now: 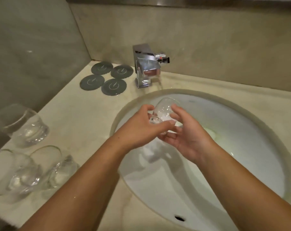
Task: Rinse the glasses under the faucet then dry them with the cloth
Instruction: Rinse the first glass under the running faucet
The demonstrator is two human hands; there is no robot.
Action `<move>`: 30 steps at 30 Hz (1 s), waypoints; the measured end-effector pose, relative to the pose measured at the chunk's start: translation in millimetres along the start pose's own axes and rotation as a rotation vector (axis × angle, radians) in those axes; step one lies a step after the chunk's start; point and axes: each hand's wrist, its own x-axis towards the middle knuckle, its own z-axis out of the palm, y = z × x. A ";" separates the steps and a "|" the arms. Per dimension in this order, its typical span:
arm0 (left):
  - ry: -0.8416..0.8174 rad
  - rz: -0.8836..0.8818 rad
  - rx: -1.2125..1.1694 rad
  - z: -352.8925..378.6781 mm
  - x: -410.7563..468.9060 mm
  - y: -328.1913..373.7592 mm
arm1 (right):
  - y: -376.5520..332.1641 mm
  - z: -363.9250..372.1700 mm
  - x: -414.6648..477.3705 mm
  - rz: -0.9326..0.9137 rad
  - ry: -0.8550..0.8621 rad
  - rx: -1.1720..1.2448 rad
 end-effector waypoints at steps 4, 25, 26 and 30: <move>0.170 0.109 0.097 6.2 7.7 -2.0 | 4.3 8.9 4.3 -0.054 -0.042 0.104; 0.404 0.177 -0.215 -3.9 29.8 -19.4 | -85.1 57.1 84.9 -0.921 0.346 -0.659; 0.408 0.178 -0.213 -4.0 30.8 -19.9 | -86.6 59.3 87.0 -0.968 0.361 -0.665; 0.424 0.177 -0.208 -4.2 33.3 -21.8 | -89.7 59.6 92.5 -1.033 0.385 -0.699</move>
